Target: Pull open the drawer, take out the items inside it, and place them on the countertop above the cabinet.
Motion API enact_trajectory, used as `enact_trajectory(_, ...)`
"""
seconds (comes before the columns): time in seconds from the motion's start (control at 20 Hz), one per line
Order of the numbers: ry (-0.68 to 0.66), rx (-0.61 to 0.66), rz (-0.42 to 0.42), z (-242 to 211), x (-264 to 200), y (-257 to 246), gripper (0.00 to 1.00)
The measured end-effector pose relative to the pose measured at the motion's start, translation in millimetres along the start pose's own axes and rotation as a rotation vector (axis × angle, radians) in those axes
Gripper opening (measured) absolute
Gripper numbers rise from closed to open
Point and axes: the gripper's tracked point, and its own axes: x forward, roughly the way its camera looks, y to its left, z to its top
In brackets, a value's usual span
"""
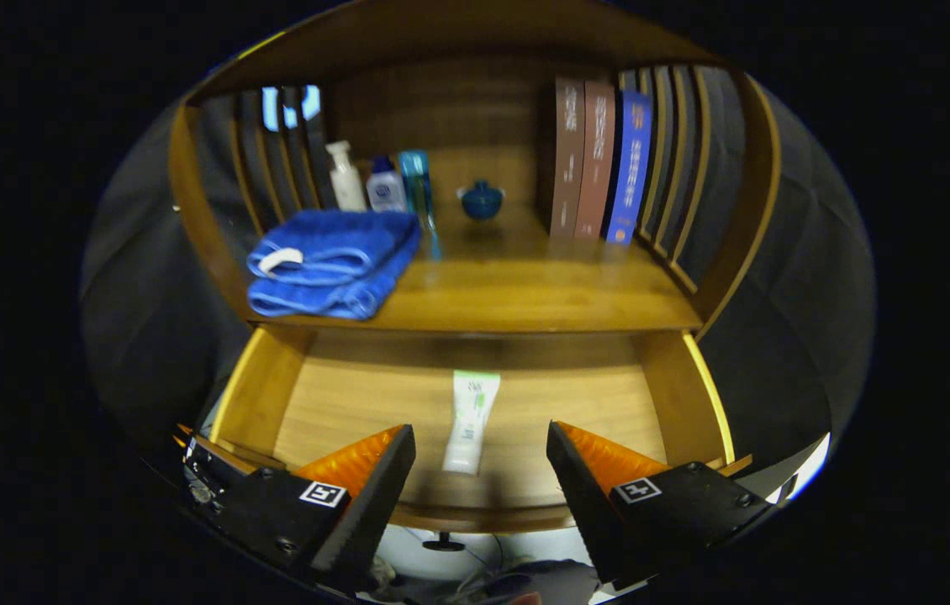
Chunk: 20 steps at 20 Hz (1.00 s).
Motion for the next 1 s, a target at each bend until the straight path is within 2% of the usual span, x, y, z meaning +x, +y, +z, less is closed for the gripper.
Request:
enact_trajectory(0.15, 0.130, 0.008, -0.006, -7, 44, -2, 0.98)
enact_trajectory(0.25, 0.205, 0.063, 0.008, -14, 69, 6, 0.98)
enact_trajectory(0.4, 0.293, 0.128, -0.015, -28, 99, 13, 0.98)
enact_trajectory(0.55, 0.344, 0.099, -0.052, -40, 118, 13, 0.96)
enact_trajectory(0.7, 0.415, 0.131, -0.030, -55, 120, 23, 0.62)
enact_trajectory(0.75, 0.400, 0.119, -0.028, -53, 122, 25, 0.51)
enact_trajectory(0.8, 0.385, 0.095, -0.017, -50, 123, 26, 0.47)
enact_trajectory(0.85, 0.374, 0.081, 0.001, -52, 119, 28, 0.37)
enact_trajectory(1.0, 0.335, 0.085, 0.035, -44, 109, 37, 0.28)
